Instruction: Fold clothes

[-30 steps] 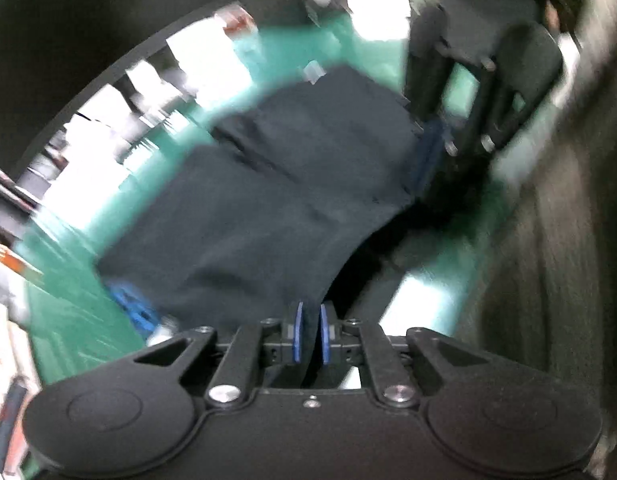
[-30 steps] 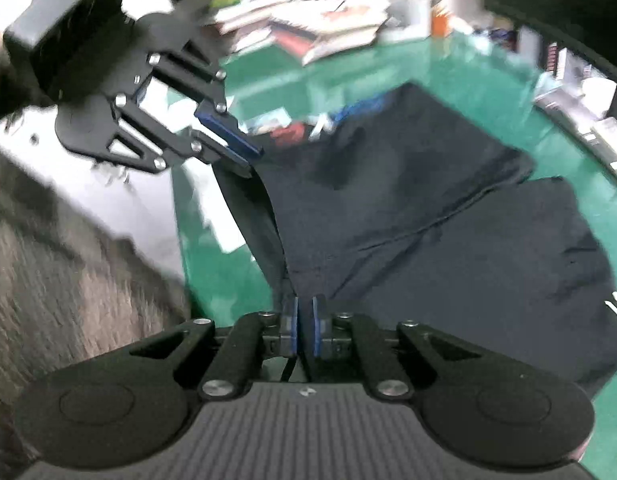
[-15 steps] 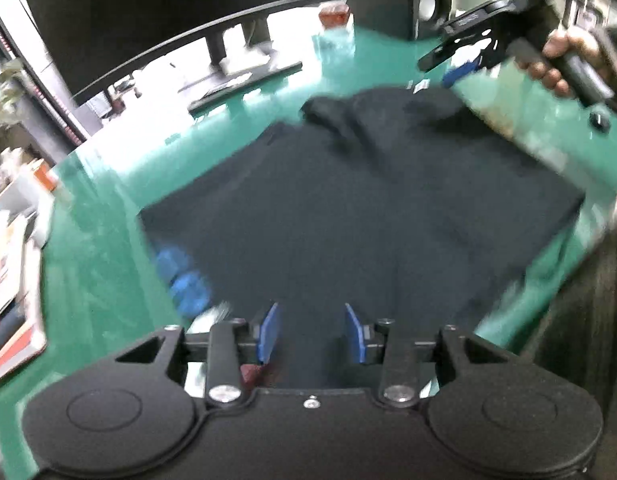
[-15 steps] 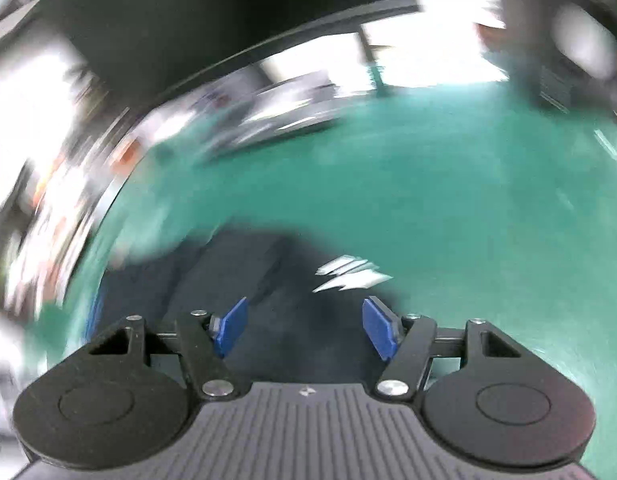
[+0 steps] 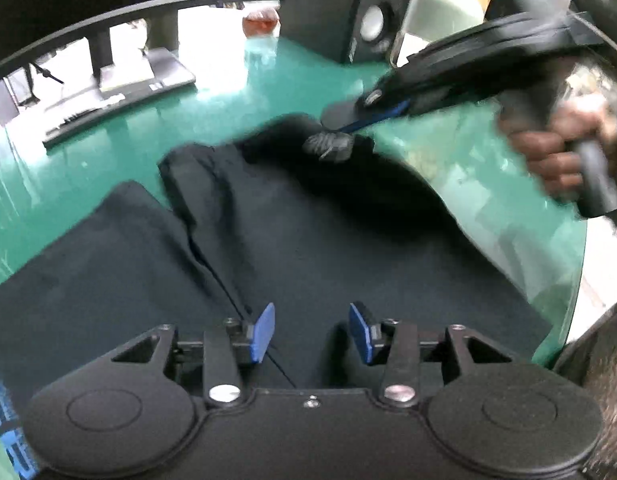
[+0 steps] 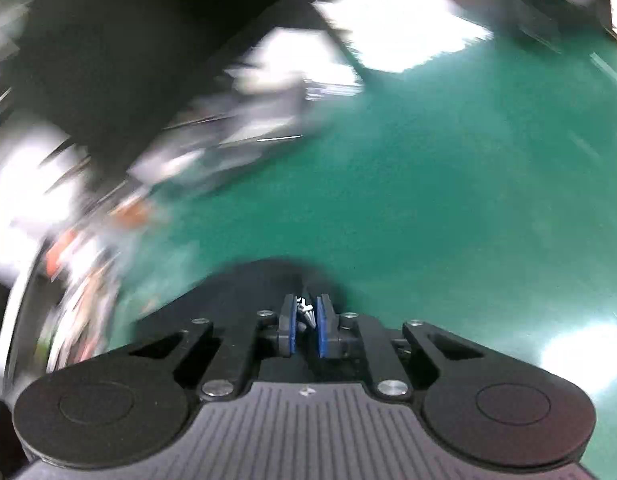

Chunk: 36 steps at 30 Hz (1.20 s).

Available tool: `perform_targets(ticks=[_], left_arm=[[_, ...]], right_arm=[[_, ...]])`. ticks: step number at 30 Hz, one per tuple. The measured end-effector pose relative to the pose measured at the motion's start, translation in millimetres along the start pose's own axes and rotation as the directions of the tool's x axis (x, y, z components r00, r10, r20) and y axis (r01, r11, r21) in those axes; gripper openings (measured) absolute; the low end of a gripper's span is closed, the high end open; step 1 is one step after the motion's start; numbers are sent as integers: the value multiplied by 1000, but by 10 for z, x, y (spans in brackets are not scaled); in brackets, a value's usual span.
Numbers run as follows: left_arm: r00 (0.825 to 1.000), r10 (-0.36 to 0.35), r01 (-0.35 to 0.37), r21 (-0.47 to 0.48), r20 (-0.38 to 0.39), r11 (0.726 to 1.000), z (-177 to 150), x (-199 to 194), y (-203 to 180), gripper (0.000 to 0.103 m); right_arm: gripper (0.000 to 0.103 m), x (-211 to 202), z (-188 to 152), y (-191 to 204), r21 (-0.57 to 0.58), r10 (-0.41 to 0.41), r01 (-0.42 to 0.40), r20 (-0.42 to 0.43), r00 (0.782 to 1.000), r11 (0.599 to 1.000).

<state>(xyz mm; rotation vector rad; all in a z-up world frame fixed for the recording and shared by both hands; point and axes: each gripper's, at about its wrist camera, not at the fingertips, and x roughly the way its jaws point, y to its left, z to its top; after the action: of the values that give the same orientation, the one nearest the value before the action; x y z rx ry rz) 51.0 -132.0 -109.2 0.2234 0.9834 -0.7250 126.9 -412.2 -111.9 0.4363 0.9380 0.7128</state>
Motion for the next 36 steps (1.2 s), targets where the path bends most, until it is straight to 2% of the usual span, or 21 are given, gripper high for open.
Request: perform_targets(ticks=[1, 2, 3, 4, 8, 11, 12, 13, 17, 18, 21, 24, 25, 27, 28, 29, 30, 31, 32, 34, 36], left_arm=[[1000, -3, 3, 12, -7, 1000, -22, 8, -10, 44], [1000, -6, 7, 25, -14, 1000, -43, 16, -20, 46], [1000, -10, 11, 34, -17, 999, -55, 24, -27, 48], [1000, -18, 18, 37, -19, 999, -60, 31, -29, 50], [999, -23, 24, 51, -25, 998, -67, 5, -28, 52], [999, -28, 30, 57, -24, 998, -61, 12, -16, 56], [999, -31, 32, 58, -22, 998, -69, 6, -23, 57], [999, -35, 36, 60, -19, 998, -80, 2, -27, 58], [999, -36, 37, 64, -16, 997, -58, 28, -15, 60], [999, -36, 37, 62, -13, 997, -62, 29, -10, 60], [999, -32, 32, 64, -9, 997, -74, 25, -21, 60], [1000, -25, 25, 76, -4, 997, -89, 26, -47, 63], [1000, -24, 24, 82, -4, 996, -90, 32, -58, 65], [1000, -24, 24, 85, -5, 996, -86, 43, -70, 68], [1000, -24, 24, 86, -5, 996, -84, 47, -74, 70], [1000, -24, 25, 86, -6, 996, -82, 50, -77, 70], [1000, -24, 25, 86, -6, 996, -84, 49, -79, 70], [1000, -25, 25, 87, -6, 996, -85, 48, -79, 71], [1000, -25, 26, 87, -6, 996, -86, 48, -80, 72], [1000, -27, 28, 93, -10, 995, -82, 55, -88, 75], [1000, -27, 28, 96, -13, 995, -81, 59, -95, 75]], right_arm=[[25, -12, -49, 149, -66, 65, -68, -43, 997, 995], [32, -14, -75, 191, -78, 77, -81, -56, 996, 994], [45, -1, -104, 173, -57, 51, -54, -53, 997, 997], [50, 25, -122, 89, -5, 6, -6, -43, 999, 1000], [50, 16, -144, -140, 129, -90, 88, 5, 996, 988], [50, 42, -139, 19, 2, -138, 138, 18, 990, 990], [50, 98, -157, 136, -89, -151, 151, 8, 989, 985], [51, 178, -203, 269, -201, -171, 166, -7, 985, 965], [50, 393, -412, 492, -434, -221, 171, -66, 973, 885], [48, 466, -463, 522, -469, -237, 174, -80, 968, 866], [4, 575, -499, 502, -490, -298, 211, -107, 949, 846], [3, 446, -408, 313, -374, -332, 290, -50, 942, 881], [3, 335, -351, 206, -302, -363, 345, -5, 932, 889], [3, 206, -241, -7, -162, -468, 474, 77, 880, 865], [3, 105, -180, -199, -32, -563, 568, 101, 820, 822], [4, 31, -151, -314, 40, -581, 580, 94, 809, 814], [7, -35, -129, -409, 97, -582, 575, 83, 809, 813], [7, -102, -137, -415, 93, -524, 516, 97, 846, 851], [7, -126, -153, -373, 60, -491, 488, 108, 864, 871], [10, -61, -241, -99, -130, -428, 438, 103, 898, 889], [11, 41, -328, 93, -246, -379, 384, 69, 923, 890]])
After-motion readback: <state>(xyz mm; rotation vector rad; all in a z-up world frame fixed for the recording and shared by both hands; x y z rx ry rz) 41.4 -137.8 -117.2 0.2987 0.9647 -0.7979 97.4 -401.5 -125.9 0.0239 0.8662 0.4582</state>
